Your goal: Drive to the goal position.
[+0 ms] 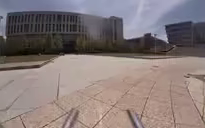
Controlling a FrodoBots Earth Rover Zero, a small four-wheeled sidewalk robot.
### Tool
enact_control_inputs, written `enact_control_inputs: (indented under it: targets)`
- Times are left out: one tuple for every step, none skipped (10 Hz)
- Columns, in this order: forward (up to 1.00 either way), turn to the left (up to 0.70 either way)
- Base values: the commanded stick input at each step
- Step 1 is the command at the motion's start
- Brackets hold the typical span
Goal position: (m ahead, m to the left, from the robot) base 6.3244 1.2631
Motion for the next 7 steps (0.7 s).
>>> enact_control_inputs:
  targets:
    - [0.50, 0.00]
    - [0.50, 0.00]
    - [0.50, 0.00]
    - [0.50, 0.00]
    - [0.50, 0.00]
    - [0.50, 0.00]
    - [0.50, 0.00]
